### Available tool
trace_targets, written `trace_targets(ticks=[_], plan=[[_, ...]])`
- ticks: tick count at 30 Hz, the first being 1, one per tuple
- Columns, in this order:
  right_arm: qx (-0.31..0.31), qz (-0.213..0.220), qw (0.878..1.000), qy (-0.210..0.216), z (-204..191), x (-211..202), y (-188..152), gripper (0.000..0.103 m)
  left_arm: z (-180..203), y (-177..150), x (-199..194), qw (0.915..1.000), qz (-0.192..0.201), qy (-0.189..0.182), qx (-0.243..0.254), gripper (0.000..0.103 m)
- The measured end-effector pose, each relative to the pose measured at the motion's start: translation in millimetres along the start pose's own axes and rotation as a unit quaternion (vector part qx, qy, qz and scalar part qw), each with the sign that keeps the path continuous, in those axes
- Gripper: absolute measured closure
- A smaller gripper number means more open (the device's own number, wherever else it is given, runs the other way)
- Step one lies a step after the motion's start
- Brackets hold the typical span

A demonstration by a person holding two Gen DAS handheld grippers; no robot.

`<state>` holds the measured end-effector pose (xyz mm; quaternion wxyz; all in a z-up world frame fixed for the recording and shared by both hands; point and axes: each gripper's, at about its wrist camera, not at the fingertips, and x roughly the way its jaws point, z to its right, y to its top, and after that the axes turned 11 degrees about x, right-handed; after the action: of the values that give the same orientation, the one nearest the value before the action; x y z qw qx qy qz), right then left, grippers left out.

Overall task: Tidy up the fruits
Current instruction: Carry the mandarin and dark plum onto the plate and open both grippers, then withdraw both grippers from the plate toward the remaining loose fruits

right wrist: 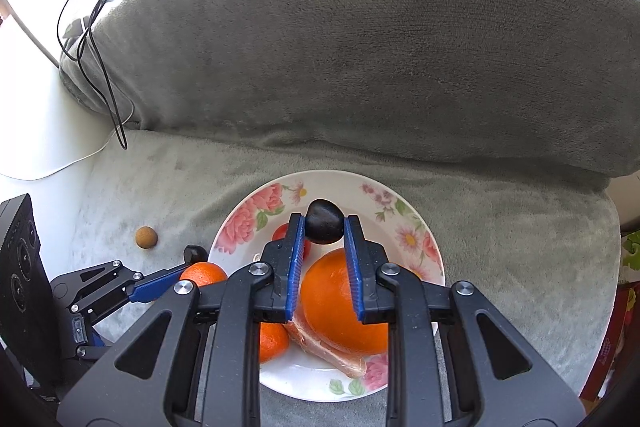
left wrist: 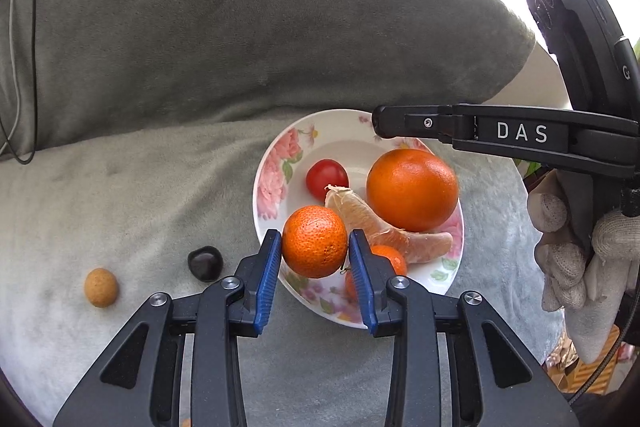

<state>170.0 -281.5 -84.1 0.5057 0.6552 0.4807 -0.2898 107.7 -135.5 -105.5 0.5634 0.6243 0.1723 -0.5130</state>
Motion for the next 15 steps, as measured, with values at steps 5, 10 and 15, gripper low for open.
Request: trace_targets(ticks=[5, 10, 15], plan=[[0.005, 0.004, 1.0, -0.011, 0.6, 2.2, 0.2, 0.043, -0.6, 0.9, -0.4, 1.0, 0.002, -0.007, 0.0, 0.053], [0.013, 0.022, 1.0, -0.007, 2.8, -3.5, 1.6, 0.03, -0.3, 1.1, -5.0, 0.9999, 0.007, -0.014, -0.002, 0.038], [-0.002, 0.033, 0.999, -0.007, -4.3, -8.2, 1.7, 0.021, -0.3, 1.7, -8.2, 0.9999, 0.007, -0.008, -0.008, 0.031]])
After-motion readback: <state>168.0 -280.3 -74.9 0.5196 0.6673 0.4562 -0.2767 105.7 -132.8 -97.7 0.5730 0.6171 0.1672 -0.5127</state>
